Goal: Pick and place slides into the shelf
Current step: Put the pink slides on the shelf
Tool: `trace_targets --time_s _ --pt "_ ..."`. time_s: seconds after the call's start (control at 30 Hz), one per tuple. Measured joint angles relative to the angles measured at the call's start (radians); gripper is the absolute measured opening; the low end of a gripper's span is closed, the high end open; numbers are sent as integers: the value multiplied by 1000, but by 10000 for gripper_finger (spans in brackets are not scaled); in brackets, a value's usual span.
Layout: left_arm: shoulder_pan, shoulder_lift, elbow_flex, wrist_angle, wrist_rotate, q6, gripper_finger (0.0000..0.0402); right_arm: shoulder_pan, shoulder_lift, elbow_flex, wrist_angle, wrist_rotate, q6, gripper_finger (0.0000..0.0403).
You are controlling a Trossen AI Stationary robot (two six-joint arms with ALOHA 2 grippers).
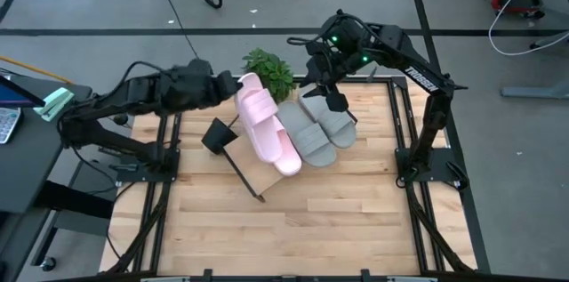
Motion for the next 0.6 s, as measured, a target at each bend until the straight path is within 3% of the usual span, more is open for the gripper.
trace_targets --time_s 0.27,0.6 --pt "-200 26 2 -15 -270 -127 36 0 -8 0 -1 3 1 142" --pt "-377 70 -1 -79 -438 -236 36 3 -8 0 0 -12 10 142"
